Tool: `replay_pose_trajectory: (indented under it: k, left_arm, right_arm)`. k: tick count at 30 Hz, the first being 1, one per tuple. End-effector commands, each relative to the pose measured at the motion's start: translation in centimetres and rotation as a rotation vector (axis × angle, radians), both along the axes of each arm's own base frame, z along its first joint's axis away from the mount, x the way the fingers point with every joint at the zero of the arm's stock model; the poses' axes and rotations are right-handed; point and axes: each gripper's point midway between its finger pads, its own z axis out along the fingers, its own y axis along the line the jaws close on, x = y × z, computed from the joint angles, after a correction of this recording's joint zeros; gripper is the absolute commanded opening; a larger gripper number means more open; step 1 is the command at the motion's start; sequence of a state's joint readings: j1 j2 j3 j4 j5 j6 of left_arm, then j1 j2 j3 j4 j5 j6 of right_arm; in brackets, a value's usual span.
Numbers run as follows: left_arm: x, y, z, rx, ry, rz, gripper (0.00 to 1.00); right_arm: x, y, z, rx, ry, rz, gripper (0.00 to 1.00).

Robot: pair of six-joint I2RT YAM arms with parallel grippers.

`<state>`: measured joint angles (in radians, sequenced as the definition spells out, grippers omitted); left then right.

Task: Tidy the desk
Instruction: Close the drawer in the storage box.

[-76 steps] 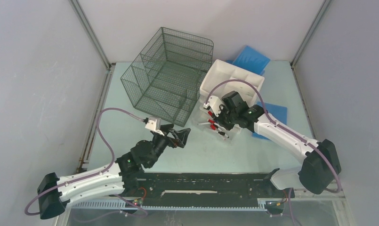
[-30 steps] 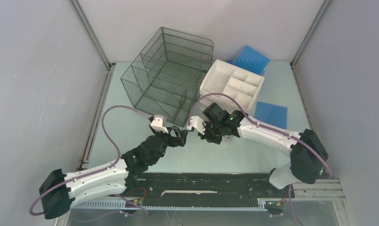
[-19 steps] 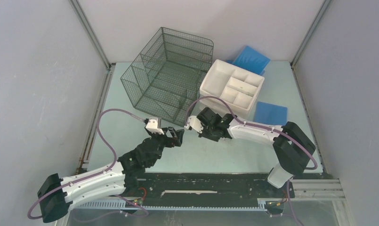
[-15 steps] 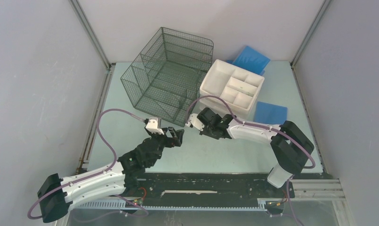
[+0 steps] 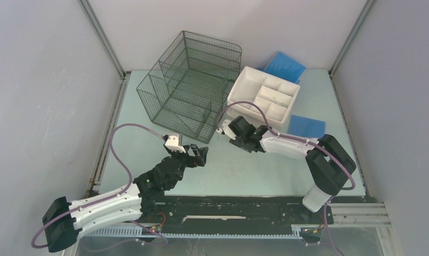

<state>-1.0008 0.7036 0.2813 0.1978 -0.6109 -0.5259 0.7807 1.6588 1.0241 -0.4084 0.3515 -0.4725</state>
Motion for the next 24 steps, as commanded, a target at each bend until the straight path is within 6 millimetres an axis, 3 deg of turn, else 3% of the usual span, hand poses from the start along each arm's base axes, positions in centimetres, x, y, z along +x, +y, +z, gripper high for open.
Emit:
replay_pose_trajectory:
  k: [1,4,6,9,14,17,21,24]
  left_arm:
    - [0.3,0.1,1.2,-0.027,-0.028,0.013,0.94]
    - [0.2,-0.5,1.8,-0.025,-0.039,-0.021,0.97]
    - [0.1,-0.8,2.2,-0.022,-0.047,-0.05,0.98]
    - [0.1,-1.3,3.3,-0.025,-0.064,-0.089,1.0]
    - [0.7,-2.3,6.1,-0.023,-0.102,-0.152,1.0]
    - [1.7,-3.1,8.2,-0.036,-0.109,-0.203,1.0]
    - [4.2,-4.6,10.7,-0.035,-0.064,-0.265,1.0]
    - [6.1,-6.1,12.8,-0.007,-0.038,-0.286,1.0]
  right_arm:
    - [-2.6,2.0,2.5,0.101,0.097,0.121,0.52]
    - [-7.7,4.1,5.7,0.243,0.27,0.347,0.55]
    - [-10.9,4.5,8.5,0.36,0.356,0.495,0.57]
    - [-13.1,3.9,13.1,0.522,0.371,0.602,0.58]
    - [-14.5,1.7,19.8,0.707,0.252,0.655,0.58]
    - [-13.9,0.0,23.6,0.824,0.126,0.572,0.58]
    - [-11.8,-2.9,27.0,0.921,-0.029,0.384,0.58]
    - [-10.9,-4.6,28.3,0.968,-0.11,0.297,0.58]
